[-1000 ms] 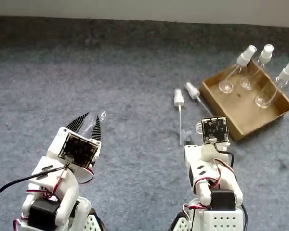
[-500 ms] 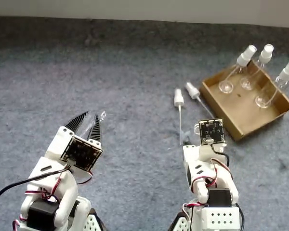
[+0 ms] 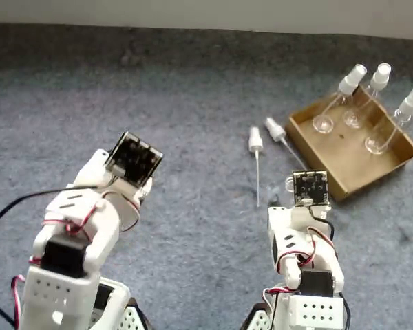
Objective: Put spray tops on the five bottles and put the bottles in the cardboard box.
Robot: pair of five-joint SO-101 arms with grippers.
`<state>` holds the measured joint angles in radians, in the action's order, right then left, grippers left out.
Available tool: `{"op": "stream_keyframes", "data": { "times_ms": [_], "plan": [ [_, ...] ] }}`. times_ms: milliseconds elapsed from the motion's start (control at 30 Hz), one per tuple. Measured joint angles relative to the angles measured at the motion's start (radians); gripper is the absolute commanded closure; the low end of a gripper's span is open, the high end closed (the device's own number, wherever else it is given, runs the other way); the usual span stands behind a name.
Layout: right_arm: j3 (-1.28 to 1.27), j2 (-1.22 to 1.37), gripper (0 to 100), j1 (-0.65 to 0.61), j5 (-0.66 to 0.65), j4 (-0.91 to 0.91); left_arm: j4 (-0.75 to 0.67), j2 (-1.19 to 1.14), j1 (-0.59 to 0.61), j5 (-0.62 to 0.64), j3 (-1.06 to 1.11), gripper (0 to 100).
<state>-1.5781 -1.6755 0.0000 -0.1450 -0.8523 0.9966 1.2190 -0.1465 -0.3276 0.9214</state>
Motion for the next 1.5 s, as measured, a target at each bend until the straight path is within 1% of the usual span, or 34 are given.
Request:
{"op": "stream_keyframes", "data": {
  "times_ms": [67, 400, 700, 767, 833, 933, 1067, 1200, 1233, 1333, 1433, 1467, 1500],
  "plan": [
    [0.000, 0.000, 86.4, 0.018, 0.000, 0.000, 0.000, -0.075, -0.014, 0.000, -0.037, 96],
    [0.000, 0.000, 86.4, 0.028, 0.000, 0.000, 0.000, -0.479, -0.150, 0.000, -0.221, 96],
    [0.000, 0.000, 86.4, 0.038, 0.000, 0.000, 0.000, -0.852, -0.218, 0.038, -0.491, 96],
    [0.000, 0.000, 86.4, 0.057, 0.000, 0.000, 0.000, -0.947, -0.227, 0.091, -0.568, 93],
    [0.000, 0.000, 86.4, 0.068, 0.000, 0.000, 0.006, -1.045, -0.230, 0.138, -0.651, 88],
    [0.000, 0.000, 86.4, 0.068, 0.003, 0.000, 0.046, -1.188, -0.229, 0.201, -0.787, 82],
    [0.000, 0.000, 86.4, 0.069, 0.006, 0.000, 0.112, -1.379, -0.229, 0.330, -0.980, 80],
    [0.000, 0.000, 86.4, 0.069, 0.006, 0.000, 0.150, -1.574, -0.233, 0.450, -1.175, 80],
    [0.000, 0.000, 86.4, 0.069, 0.006, 0.000, 0.157, -1.623, -0.236, 0.480, -1.224, 78],
    [0.000, 0.000, 86.4, 0.069, 0.006, 0.000, 0.164, -1.763, -0.269, 0.606, -1.359, 69],
    [0.000, 0.000, 86.4, 0.069, 0.006, 0.000, 0.164, -1.893, -0.308, 0.796, -1.479, 59],
    [0.000, 0.000, 86.4, 0.069, 0.006, 0.000, 0.164, -1.933, -0.319, 0.848, -1.516, 57],
    [0.000, 0.000, 86.4, 0.069, 0.006, 0.000, 0.167, -1.970, -0.328, 0.873, -1.553, 56]
  ]
}}
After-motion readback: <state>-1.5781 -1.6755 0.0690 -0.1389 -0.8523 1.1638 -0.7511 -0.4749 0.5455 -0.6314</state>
